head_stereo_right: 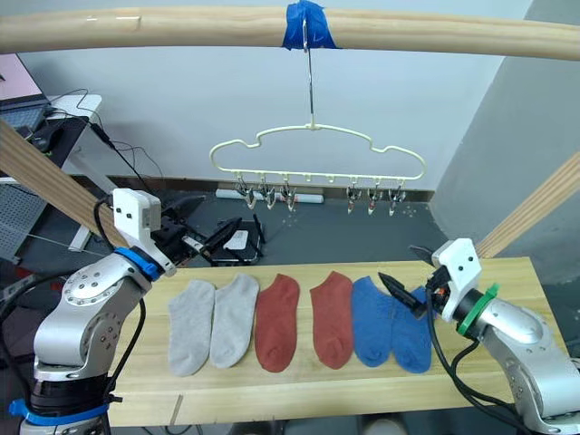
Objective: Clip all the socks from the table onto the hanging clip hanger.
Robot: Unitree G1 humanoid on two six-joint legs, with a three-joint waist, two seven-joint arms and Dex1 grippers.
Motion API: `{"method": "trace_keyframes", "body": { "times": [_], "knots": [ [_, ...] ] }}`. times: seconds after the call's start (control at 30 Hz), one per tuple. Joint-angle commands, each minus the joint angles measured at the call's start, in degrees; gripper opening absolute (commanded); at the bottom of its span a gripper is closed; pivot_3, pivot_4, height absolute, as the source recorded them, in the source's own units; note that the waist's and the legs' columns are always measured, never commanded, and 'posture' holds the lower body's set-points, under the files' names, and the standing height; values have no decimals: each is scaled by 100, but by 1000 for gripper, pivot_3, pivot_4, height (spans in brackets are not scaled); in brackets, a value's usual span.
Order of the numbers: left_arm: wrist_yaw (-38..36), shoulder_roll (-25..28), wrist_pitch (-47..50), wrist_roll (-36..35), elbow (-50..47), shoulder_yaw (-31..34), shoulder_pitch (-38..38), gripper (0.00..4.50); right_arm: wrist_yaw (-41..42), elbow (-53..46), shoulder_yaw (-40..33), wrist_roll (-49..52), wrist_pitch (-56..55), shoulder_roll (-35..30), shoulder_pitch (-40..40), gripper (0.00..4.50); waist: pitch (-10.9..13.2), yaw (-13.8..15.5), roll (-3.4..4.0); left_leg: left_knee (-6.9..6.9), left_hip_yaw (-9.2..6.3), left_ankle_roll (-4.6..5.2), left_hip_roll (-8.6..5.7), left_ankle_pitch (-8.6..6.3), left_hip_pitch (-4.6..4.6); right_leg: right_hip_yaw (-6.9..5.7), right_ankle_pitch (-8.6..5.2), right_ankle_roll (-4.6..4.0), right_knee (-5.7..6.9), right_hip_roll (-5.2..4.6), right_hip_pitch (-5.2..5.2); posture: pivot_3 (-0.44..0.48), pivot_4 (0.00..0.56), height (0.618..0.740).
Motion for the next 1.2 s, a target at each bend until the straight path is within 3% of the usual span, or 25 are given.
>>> {"method": "trace_keyframes", "body": {
  "times": [0.03, 0.2, 0.7, 1.2],
  "knots": [
    [-43, -74, -274, 60, -76, -24, -116, 4442, 168, -436, 2, 527, 106, -25, -448, 4500, 1, -16, -1, 1, 0, 0, 0, 0, -1, 1, 0, 0, 1, 0, -1, -74, 264, 740],
    [134, -353, -472, 189, 6, -129, -247, 4442, 225, -349, 295, 571, -49, 72, -1170, 4500, 1, -12, -1, 3, -4, 0, 0, 0, -1, -5, 0, 0, 4, 0, 0, -86, 257, 740],
    [880, -1119, -769, 616, -102, -276, -358, 4442, 724, 153, 681, 565, -537, 205, -1967, 4500, 0, -10, -1, 10, -13, -19, 0, 11, -32, -19, 1, 0, 2, -5, -23, -88, 249, 740],
    [1148, -1300, -1030, 1043, 28, -443, -451, 4442, 760, 361, 816, 457, -639, 361, -2351, 4500, 0, -36, -1, 11, -12, -22, 0, 13, -33, -19, 1, -1, 3, -4, -25, -98, 255, 740]
  ]
}}
